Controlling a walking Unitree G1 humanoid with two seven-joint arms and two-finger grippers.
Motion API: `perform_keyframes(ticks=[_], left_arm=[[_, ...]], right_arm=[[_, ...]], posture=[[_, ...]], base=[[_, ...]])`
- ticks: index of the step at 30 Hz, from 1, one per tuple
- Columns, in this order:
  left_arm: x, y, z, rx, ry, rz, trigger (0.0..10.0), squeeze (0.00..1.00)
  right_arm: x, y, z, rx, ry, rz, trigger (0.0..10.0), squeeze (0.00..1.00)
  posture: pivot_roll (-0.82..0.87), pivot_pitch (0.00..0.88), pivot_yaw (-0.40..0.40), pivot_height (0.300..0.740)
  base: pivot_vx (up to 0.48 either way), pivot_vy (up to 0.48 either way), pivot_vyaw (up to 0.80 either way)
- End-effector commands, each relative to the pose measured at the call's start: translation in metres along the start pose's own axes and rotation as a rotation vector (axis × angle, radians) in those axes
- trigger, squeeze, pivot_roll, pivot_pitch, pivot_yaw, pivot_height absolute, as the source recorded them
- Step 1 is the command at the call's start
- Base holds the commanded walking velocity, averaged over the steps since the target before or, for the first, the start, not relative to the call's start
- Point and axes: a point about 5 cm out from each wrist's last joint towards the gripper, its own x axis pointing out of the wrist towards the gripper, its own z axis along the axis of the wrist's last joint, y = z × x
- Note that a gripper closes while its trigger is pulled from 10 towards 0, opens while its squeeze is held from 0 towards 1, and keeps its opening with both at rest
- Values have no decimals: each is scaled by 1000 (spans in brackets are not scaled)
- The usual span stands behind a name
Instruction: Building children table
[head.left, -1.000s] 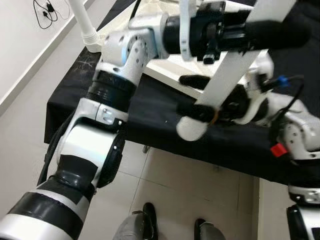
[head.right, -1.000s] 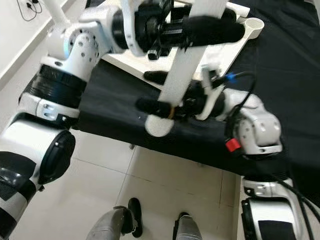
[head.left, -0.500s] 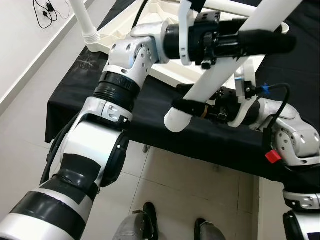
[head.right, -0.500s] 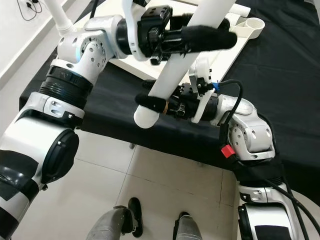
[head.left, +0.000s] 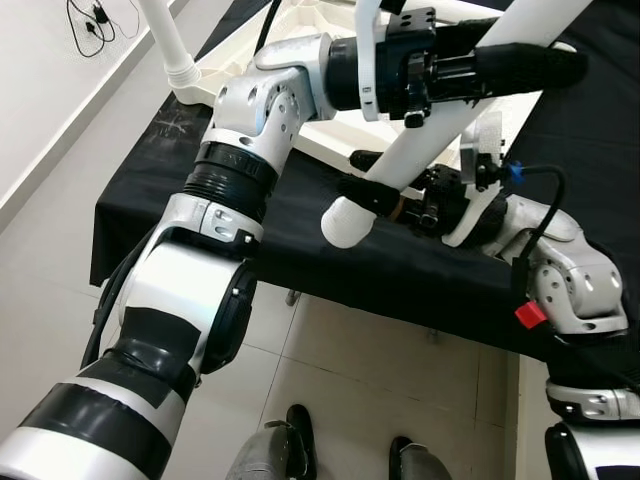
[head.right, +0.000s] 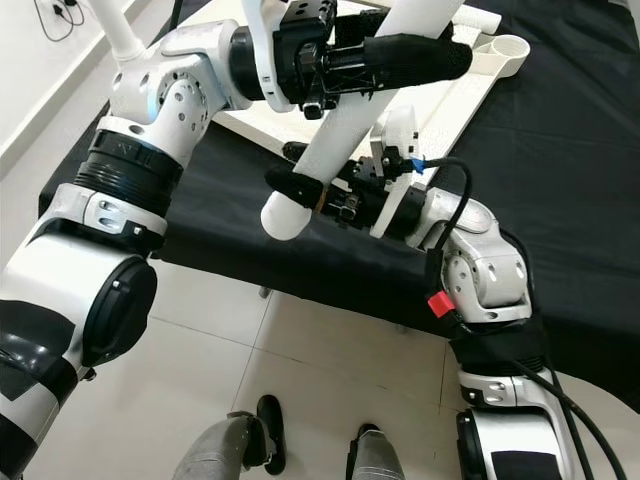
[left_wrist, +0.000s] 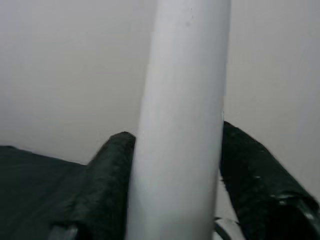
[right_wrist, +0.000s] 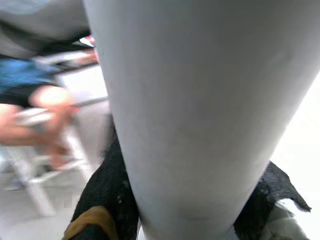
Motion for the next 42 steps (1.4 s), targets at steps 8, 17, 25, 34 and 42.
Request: perform_keyframes(ticks=[8, 17, 25, 34, 42], left_arm=[[-5, -17, 67, 24, -180, -106, 10000, 1000], [-41, -53, 121, 119, -293, -59, 10000, 1000], [-85, -86, 132, 159, -311, 72, 10000, 1000], [-129, -130, 29, -82, -48, 259, 10000, 1000], [-138, -197, -82, -390, 228, 374, 10000, 0]], right_arm=[[-3, -29, 10, -133, 63, -190, 0, 0], [-14, -50, 20, -157, 62, -316, 0, 0], [-17, -64, 27, -147, 48, -396, 0, 0], [-32, -81, 52, -182, 4, -404, 0, 0], [-57, -67, 61, -241, 115, -140, 10000, 0]], posture=[[8, 287, 66, 740], [12, 276, 43, 740], [15, 270, 18, 740], [17, 279, 19, 740], [6, 298, 33, 740]], base=[[0, 0, 0], [0, 0, 0], [0, 0, 0], [0, 0, 0], [0, 0, 0]])
